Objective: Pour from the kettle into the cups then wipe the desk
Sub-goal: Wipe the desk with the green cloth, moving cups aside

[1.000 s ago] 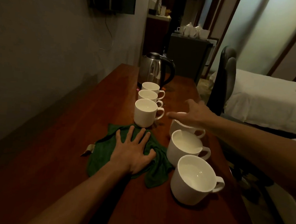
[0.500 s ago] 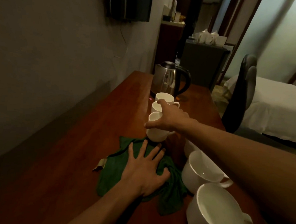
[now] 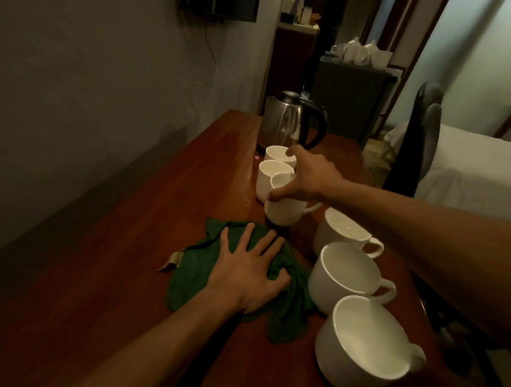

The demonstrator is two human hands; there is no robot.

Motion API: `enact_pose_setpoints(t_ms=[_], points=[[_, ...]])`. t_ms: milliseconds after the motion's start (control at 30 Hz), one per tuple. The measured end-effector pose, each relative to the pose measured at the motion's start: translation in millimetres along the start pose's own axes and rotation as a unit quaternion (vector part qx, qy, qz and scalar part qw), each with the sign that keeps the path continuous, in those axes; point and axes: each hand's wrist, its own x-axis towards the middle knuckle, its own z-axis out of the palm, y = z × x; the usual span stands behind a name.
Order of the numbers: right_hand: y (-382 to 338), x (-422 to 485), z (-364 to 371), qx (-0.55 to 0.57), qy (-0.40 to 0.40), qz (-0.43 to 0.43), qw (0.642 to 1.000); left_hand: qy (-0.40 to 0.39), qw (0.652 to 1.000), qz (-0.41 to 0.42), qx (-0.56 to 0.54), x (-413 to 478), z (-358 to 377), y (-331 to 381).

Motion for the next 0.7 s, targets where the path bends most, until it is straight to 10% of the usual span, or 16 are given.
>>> enact_pose_setpoints(t_ms=[700], points=[[82.5,-0.6,-12.8,0.035,0.007,0.125,0.992,0.0,1.0,-0.006,0.017,46.8,2.7,2.8]])
